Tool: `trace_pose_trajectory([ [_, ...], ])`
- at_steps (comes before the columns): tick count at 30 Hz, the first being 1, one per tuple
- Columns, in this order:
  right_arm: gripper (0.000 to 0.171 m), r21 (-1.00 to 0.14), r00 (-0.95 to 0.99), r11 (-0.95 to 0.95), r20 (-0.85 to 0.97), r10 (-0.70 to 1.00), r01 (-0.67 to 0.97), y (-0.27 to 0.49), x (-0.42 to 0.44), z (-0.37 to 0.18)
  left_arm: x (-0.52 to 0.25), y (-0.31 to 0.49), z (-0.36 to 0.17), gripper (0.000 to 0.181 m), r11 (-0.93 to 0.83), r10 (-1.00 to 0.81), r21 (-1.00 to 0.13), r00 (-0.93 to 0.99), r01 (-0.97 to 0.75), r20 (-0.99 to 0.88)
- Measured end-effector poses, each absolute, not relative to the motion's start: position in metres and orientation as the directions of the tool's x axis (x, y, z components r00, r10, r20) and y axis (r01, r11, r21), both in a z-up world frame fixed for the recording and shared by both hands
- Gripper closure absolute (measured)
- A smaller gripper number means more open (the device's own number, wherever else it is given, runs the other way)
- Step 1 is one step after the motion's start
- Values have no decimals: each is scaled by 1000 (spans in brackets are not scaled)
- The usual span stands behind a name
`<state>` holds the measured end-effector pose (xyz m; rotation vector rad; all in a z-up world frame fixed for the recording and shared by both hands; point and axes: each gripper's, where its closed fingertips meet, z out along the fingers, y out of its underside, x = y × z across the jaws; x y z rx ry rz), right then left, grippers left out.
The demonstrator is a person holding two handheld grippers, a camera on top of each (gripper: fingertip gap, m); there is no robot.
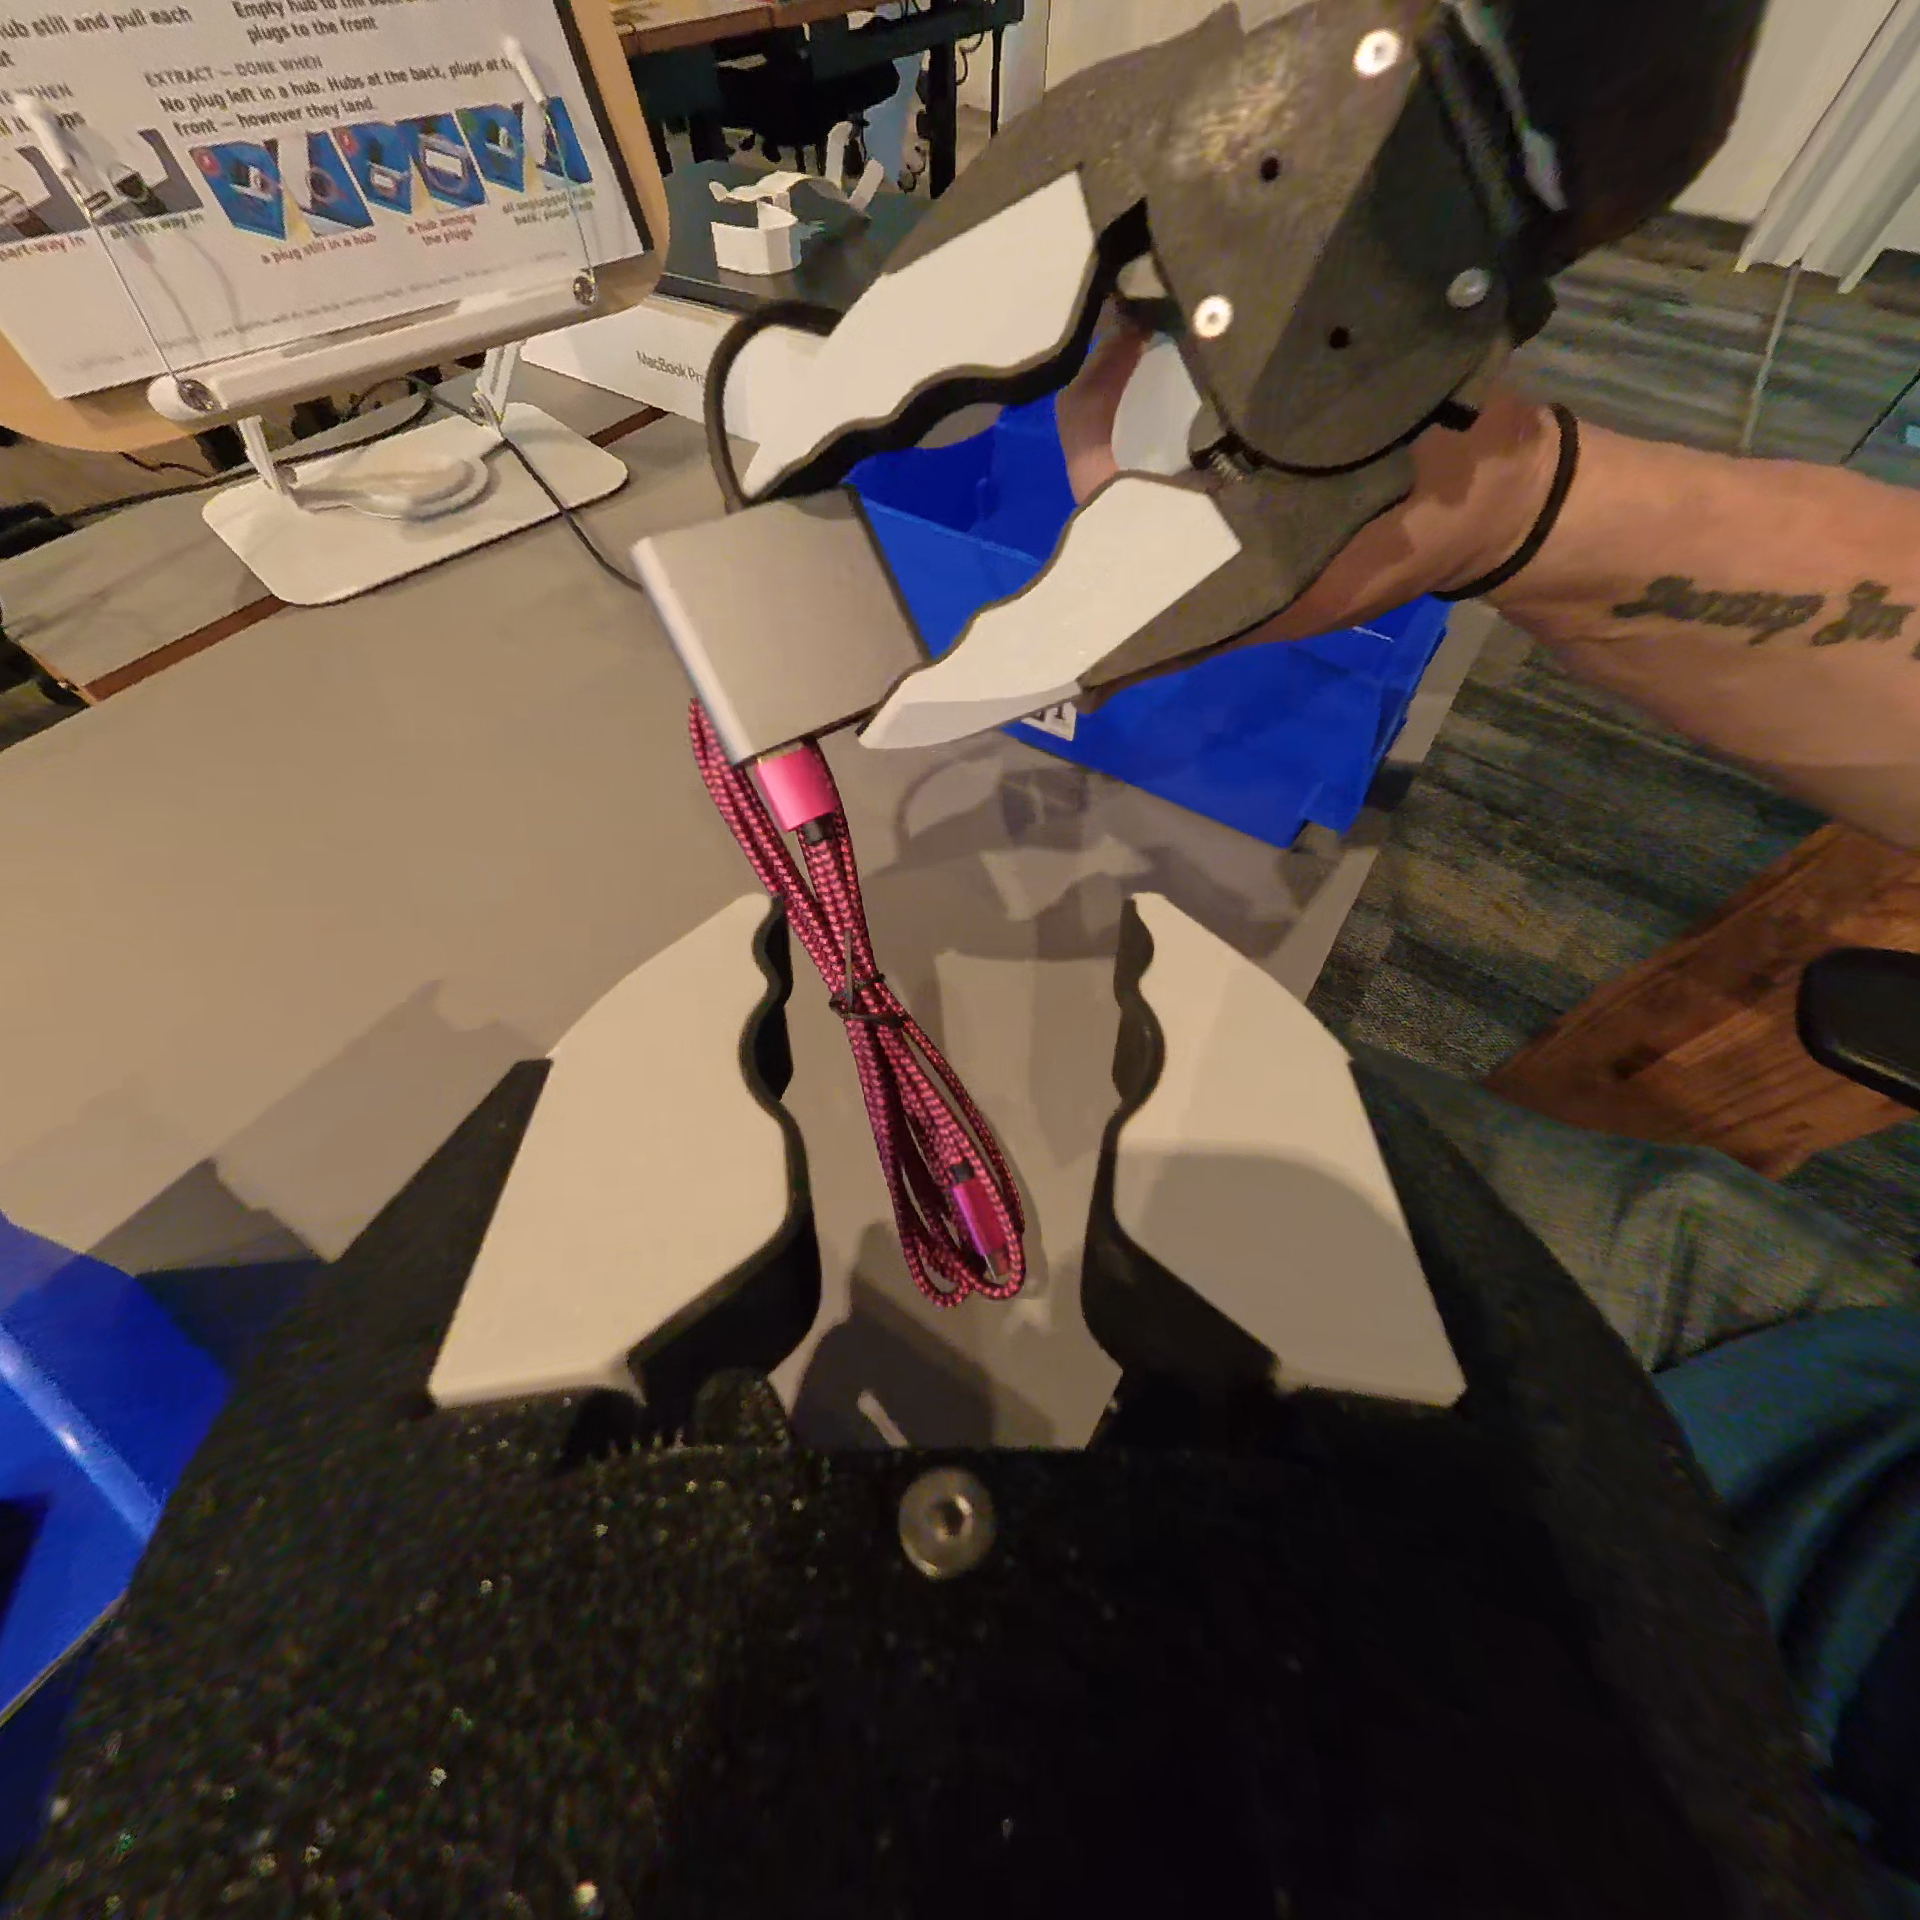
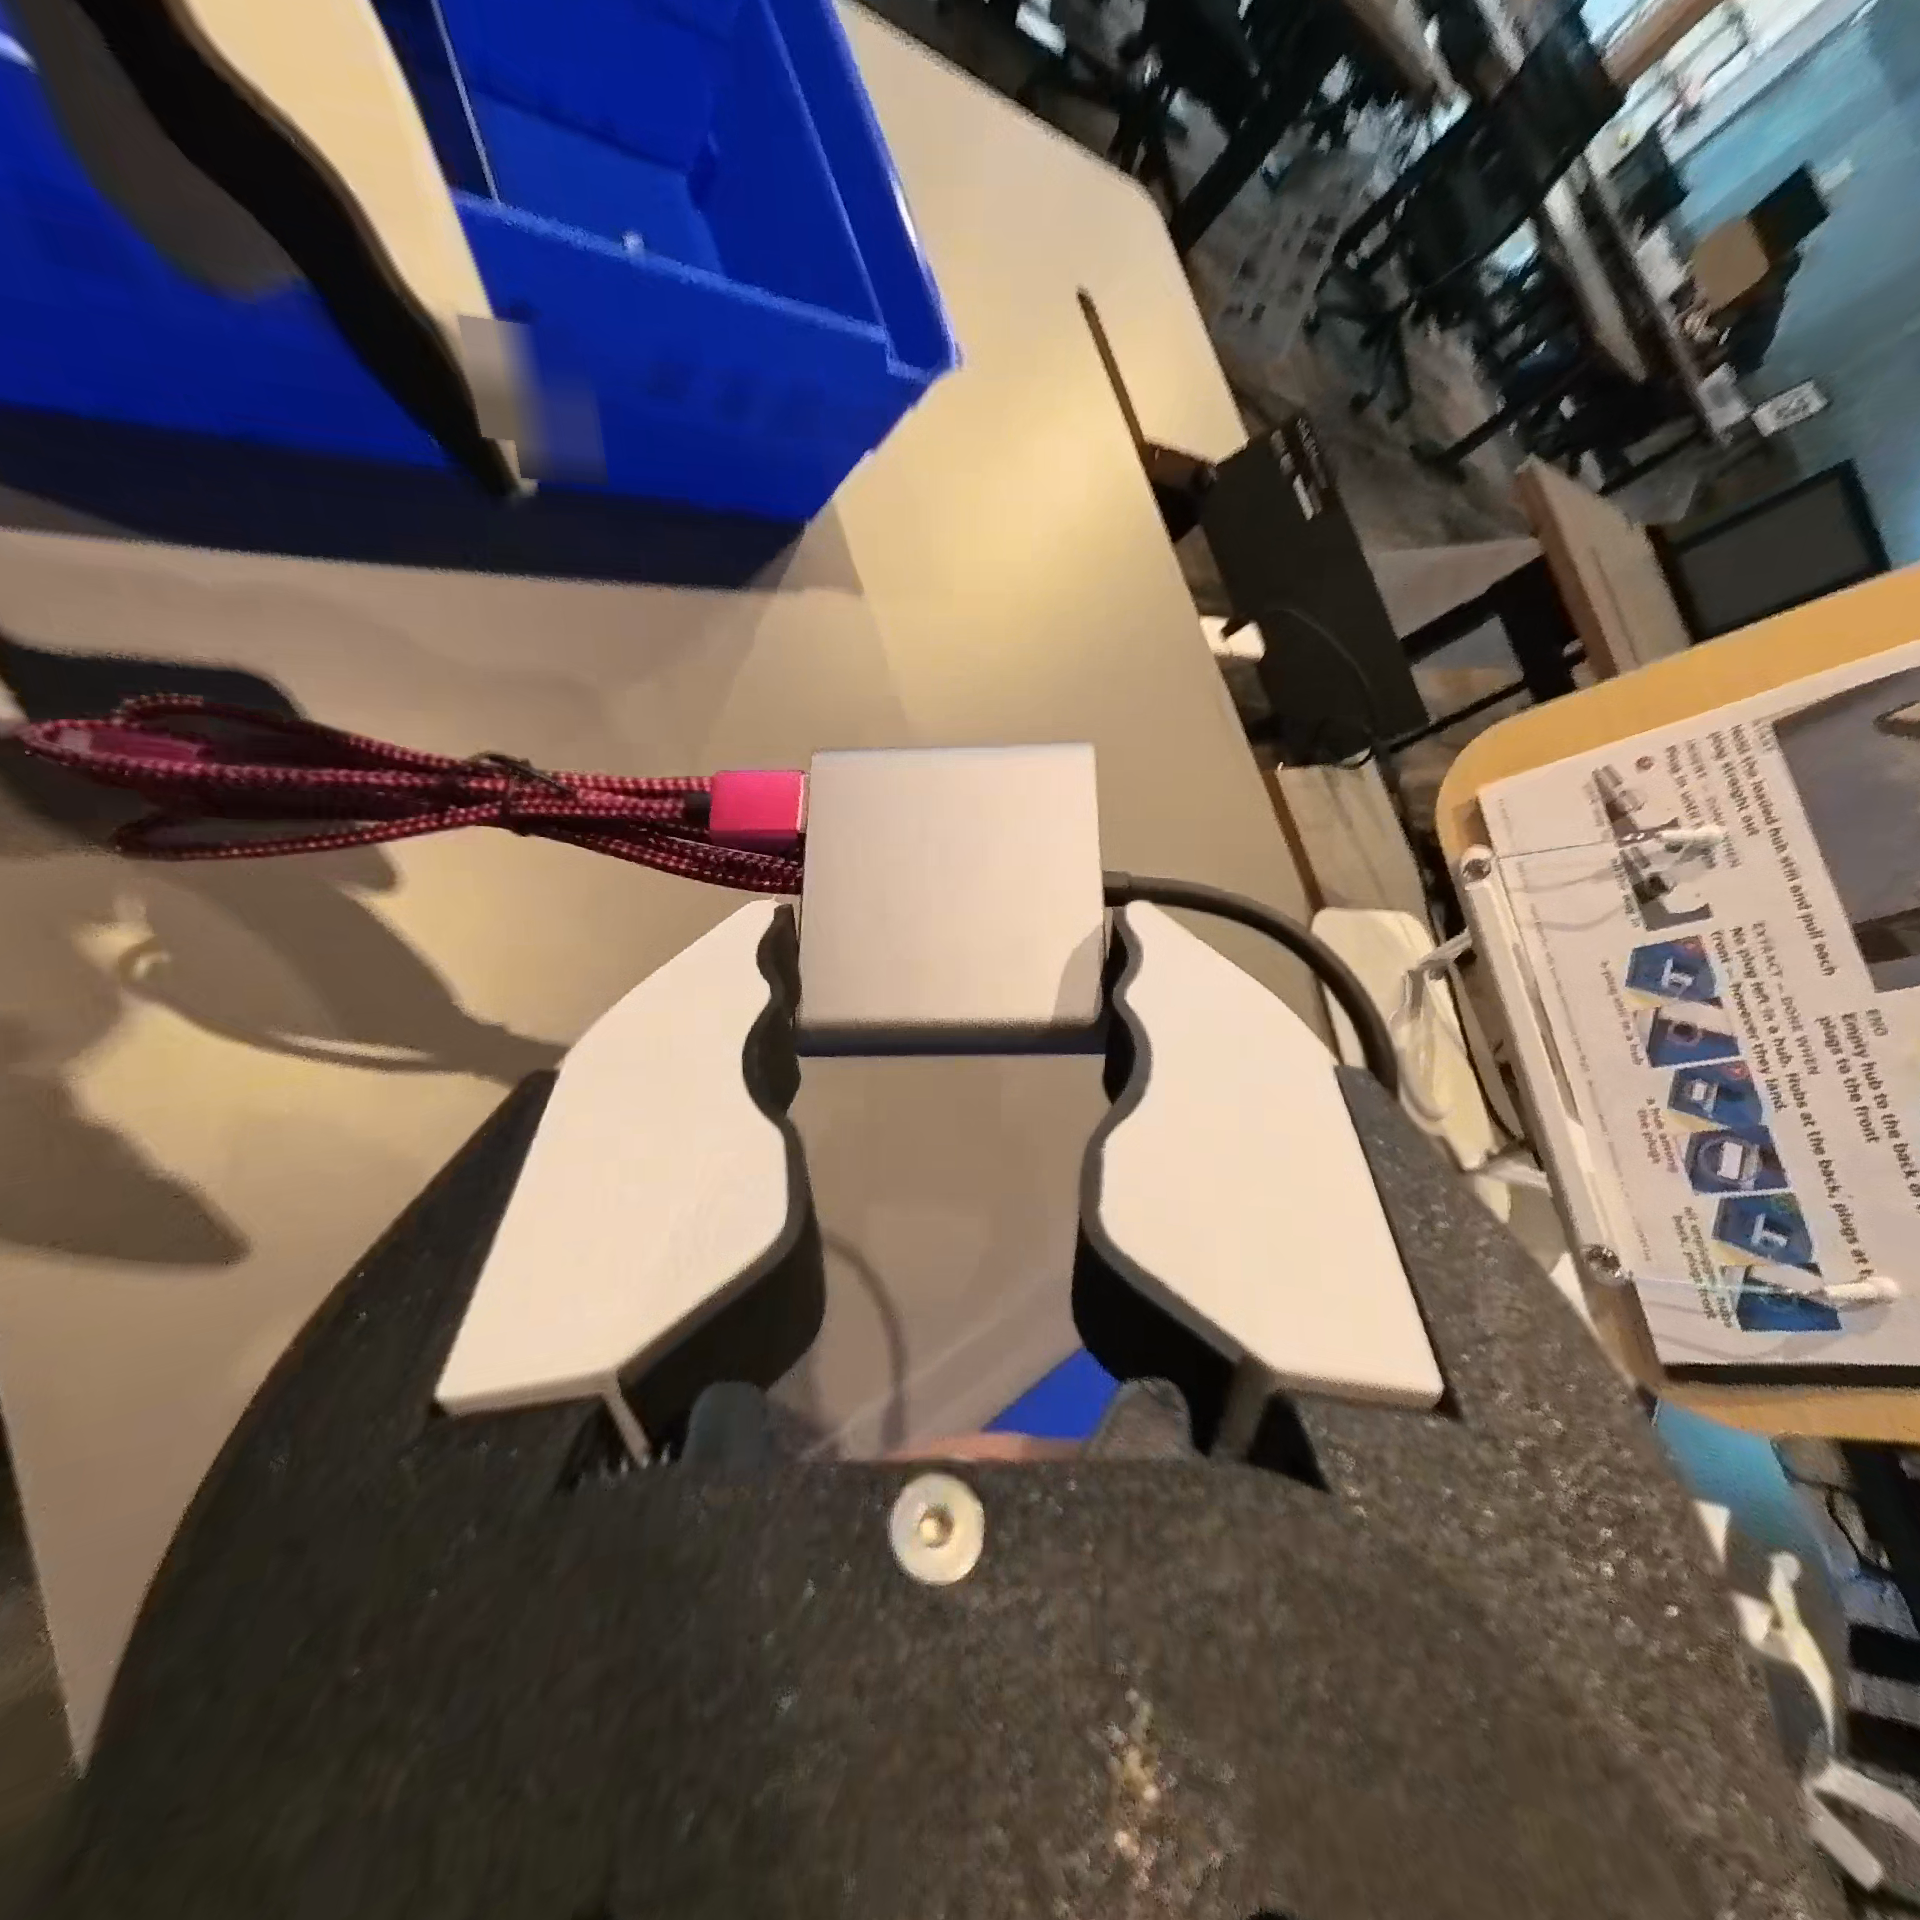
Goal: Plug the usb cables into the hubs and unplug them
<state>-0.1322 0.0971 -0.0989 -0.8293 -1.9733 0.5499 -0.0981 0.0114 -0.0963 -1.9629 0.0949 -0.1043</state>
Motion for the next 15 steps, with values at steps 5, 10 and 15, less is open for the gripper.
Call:
trace_pose_trajectory([
  [5,115,-678,-338,707,629,700,203,77,-126,-79,-96,15,-87,129,-308,-153,-945,974,114,167],
  [10,115,-671,-328,731,669,667,120,58,-120,-70,-105,13,-79,138,-255,-166,-931,936,263,310],
  [15,115,-687,-322,724,673,666,61,49,-113,-55,-99,4,-65,141,-238,-318,-862,803,447,505],
])
